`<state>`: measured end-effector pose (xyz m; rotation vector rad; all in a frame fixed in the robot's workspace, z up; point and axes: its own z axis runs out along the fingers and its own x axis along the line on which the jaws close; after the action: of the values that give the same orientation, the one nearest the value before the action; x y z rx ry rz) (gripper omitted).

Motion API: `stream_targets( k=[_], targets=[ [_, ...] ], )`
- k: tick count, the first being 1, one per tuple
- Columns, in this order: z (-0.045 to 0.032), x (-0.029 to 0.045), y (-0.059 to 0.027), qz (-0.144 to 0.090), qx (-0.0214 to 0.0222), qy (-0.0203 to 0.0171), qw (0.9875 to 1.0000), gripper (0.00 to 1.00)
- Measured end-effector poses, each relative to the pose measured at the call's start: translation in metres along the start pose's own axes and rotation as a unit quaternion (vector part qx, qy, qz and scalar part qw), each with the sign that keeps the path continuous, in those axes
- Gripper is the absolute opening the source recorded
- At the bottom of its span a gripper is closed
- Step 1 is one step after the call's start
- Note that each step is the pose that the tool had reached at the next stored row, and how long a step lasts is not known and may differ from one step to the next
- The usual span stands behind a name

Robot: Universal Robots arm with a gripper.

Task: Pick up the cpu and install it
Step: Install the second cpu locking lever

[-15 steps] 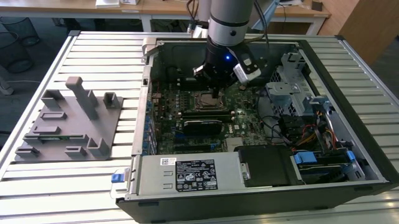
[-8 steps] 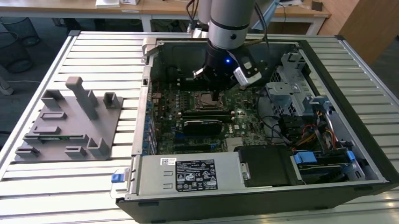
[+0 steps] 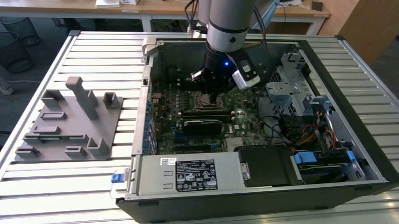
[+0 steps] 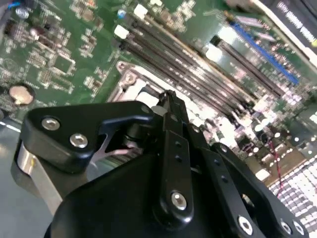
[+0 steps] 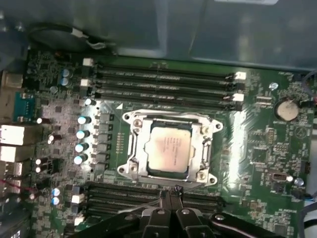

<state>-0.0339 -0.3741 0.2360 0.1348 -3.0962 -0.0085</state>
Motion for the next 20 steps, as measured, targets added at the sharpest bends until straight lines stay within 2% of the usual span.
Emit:
stream_targets(
  k=[7,16,18,20],
  targets=[
    [0.0030,0.0121,-0.0040,-0.006,0.0003,0.0000,1.0000,0.11],
    [0.0162,0.0161,-0.0043,-0.008,-0.0004,-0.0001,1.0000,0.11],
    [0.0176,0.0193,-0.0047,-0.009,-0.0037,-0.0004,1.0000,0.11],
    [0.0183,0.0209,-0.0058,-0.009,-0.0120,-0.0012,0.9999,0.11]
  ],
)
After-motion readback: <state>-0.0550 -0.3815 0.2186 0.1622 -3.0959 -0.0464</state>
